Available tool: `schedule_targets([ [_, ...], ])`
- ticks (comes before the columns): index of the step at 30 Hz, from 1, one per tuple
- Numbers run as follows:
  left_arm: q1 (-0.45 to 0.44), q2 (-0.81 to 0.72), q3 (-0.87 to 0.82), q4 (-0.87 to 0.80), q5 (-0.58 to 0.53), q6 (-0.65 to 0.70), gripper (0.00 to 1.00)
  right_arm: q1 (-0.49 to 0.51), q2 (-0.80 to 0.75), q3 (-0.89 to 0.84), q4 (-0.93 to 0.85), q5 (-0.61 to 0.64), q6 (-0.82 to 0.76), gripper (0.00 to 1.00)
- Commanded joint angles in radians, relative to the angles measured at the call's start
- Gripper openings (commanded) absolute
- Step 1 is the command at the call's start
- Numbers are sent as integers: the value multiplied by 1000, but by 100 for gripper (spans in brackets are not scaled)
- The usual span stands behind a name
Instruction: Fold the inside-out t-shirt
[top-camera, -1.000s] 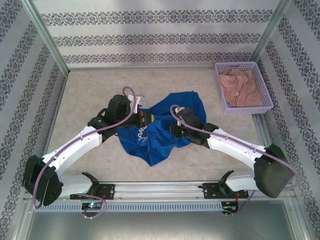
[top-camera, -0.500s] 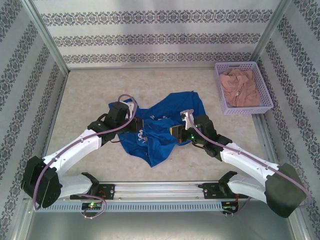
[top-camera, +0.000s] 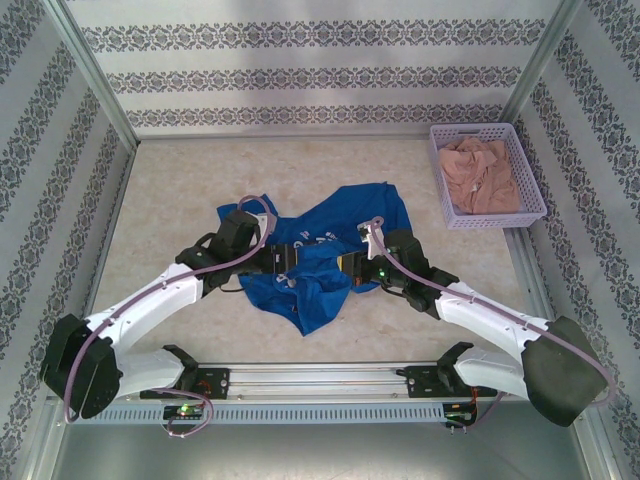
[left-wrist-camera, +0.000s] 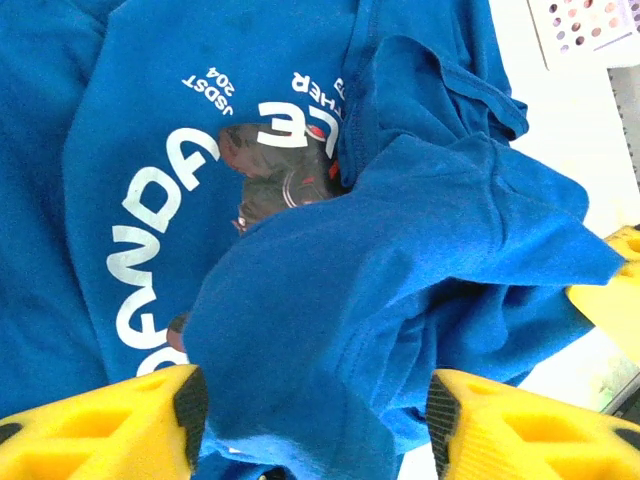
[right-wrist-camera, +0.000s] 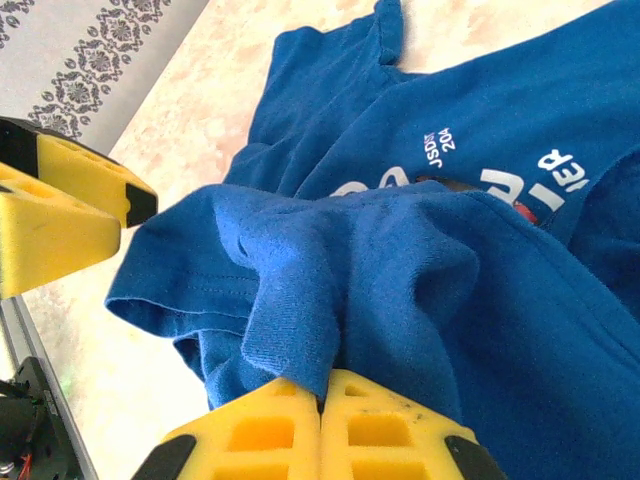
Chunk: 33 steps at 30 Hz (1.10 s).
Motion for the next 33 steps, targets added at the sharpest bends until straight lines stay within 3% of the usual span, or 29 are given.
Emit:
schedule_targets([
  [1, -26, 22, -2, -47, 5, -21, 63, -6, 9, 24, 41, -1, 4, 0],
  [11, -69, 21, -17, -140, -58, -38, 70, -5, -5, 25, 28, 10, 2, 0],
  [18, -114, 73, 9, -154, -89, -40, 67, -3, -5, 24, 25, 9, 1, 0],
  [22, -127, 86, 9, -98, -59, -61, 53, -4, -7, 26, 14, 14, -6, 0],
  [29, -112, 67, 6, -85, -68, -31, 1, -32, -106, 13, -171, 30, -99, 0],
  [33, -49, -65, -39, -41, 32, -28, 0, -68, -237, -21, -335, 56, -121, 5],
])
